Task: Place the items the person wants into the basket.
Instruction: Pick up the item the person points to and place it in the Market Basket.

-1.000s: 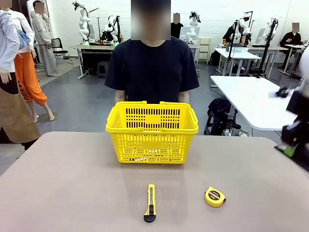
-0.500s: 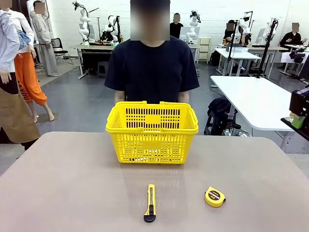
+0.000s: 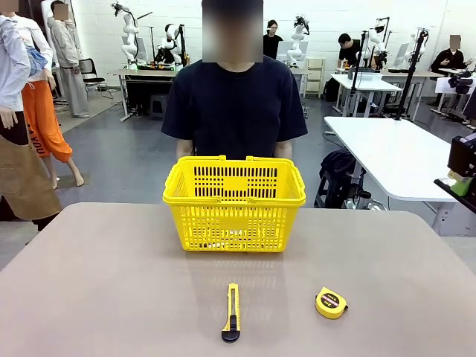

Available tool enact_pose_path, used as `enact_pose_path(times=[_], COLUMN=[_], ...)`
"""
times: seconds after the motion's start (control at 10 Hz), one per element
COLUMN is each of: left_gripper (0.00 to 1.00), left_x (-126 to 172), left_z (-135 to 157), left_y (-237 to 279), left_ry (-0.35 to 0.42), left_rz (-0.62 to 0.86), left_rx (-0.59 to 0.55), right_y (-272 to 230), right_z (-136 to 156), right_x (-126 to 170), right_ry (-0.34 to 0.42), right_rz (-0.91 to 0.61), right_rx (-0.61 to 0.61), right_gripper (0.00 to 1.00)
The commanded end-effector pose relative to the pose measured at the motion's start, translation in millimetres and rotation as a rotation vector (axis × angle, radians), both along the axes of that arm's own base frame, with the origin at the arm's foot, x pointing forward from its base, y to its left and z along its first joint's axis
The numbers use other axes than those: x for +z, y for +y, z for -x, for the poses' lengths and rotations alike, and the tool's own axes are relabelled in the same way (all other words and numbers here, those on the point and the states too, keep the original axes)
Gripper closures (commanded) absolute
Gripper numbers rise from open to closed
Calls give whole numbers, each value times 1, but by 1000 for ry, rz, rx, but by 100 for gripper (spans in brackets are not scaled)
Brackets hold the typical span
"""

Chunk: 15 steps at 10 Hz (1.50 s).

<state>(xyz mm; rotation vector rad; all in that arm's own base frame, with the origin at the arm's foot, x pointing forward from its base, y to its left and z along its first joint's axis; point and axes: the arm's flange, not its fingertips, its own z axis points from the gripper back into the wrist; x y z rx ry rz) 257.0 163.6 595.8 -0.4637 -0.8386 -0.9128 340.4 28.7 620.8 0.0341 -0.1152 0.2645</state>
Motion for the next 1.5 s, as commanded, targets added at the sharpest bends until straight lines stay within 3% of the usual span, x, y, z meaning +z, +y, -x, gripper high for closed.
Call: enact_pose_path(times=[0.0, 0.1, 0.2, 0.3, 0.5, 0.8, 1.2, 1.4], left_gripper=[0, 0, 0, 0, 0, 0, 0, 0], left_x=[0, 0, 0, 0, 0, 0, 0, 0], left_z=[-1, -1, -1, -1, -1, -1, -1, -1], left_y=[1, 1, 1, 1, 1, 1, 1, 1], left_ry=[4, 4, 4, 4, 4, 4, 4, 4], left_rz=[-3, -3, -3, -3, -3, -3, -3, -3], left_rx=[3, 3, 3, 3, 3, 3, 3, 3], right_y=[1, 1, 0, 31, 117, 207, 263, 255], right_z=[2, 2, 0, -26, -91, -161, -201, -192], right_x=[2, 2, 0, 11, 25, 9, -16, -16], right_ry=[2, 2, 0, 28, 28, 37, 20, 52], right_rz=[1, 1, 0, 23, -21, -85, -75, -57], right_rx=[9, 9, 0, 107, 205, 264, 359, 403], right_gripper=[87, 87, 69, 69, 69, 69, 69, 69])
